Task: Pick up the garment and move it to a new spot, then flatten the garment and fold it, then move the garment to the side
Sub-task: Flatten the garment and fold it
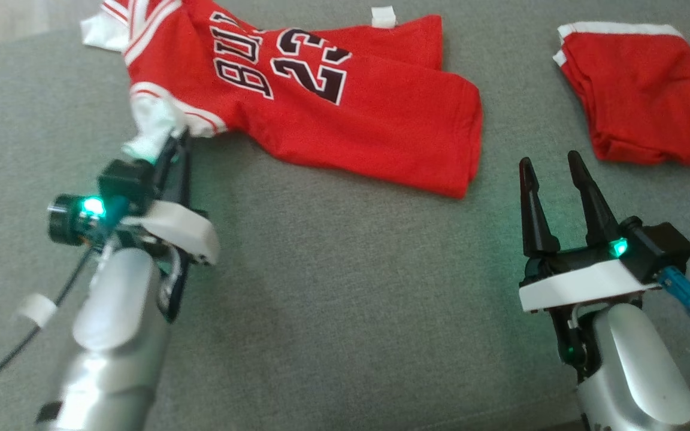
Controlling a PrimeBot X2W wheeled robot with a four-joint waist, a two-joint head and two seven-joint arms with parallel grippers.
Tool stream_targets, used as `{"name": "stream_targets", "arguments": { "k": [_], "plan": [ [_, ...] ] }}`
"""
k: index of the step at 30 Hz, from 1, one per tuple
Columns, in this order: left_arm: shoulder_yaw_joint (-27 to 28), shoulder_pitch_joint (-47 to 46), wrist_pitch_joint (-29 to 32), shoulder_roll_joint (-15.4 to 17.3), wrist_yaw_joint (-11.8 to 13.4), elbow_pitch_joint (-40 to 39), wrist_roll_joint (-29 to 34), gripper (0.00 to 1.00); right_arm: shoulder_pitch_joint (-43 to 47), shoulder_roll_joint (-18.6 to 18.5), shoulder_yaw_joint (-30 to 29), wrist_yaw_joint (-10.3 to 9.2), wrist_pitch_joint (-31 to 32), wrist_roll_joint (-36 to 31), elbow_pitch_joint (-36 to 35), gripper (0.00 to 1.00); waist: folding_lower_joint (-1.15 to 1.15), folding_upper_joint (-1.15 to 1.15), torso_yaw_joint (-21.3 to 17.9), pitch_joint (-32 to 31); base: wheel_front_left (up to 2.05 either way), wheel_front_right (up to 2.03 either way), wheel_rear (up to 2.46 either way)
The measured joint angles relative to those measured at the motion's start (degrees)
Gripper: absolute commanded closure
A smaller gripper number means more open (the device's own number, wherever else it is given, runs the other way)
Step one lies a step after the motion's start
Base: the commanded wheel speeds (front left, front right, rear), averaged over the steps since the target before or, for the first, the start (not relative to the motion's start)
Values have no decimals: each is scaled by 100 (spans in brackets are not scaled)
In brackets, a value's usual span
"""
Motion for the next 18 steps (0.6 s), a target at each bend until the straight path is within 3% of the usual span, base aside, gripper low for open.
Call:
{"name": "stream_targets", "arguments": {
  "k": [6, 14, 15, 16, 18],
  "plan": [
    [-350, 446, -92, -168, 3, -419, 21, 100, 30, 0, 48, 0, 0, 41, 88, 0, 0, 0, 133, -246, 0, 0, 0],
    [-1053, 1110, 297, -246, 155, -947, 459, 100, 41, 0, 214, 0, 0, 151, 179, 0, -1, 0, 267, -529, 0, 0, 0],
    [-1139, 1182, 348, -264, 152, -969, 499, 84, 42, 0, 222, 0, 0, 162, 187, 0, -1, 0, 274, -537, 0, 0, 0],
    [-1249, 1252, 392, -279, 148, -983, 541, 0, 42, 0, 233, 0, 0, 196, 200, 0, 0, 0, 281, -543, 0, 0, 0],
    [-1421, 1393, 396, -331, 121, -1048, 566, 0, 45, 0, 247, 0, 0, 200, 214, 0, -1, 0, 299, -550, 0, 0, 0]
  ]
}}
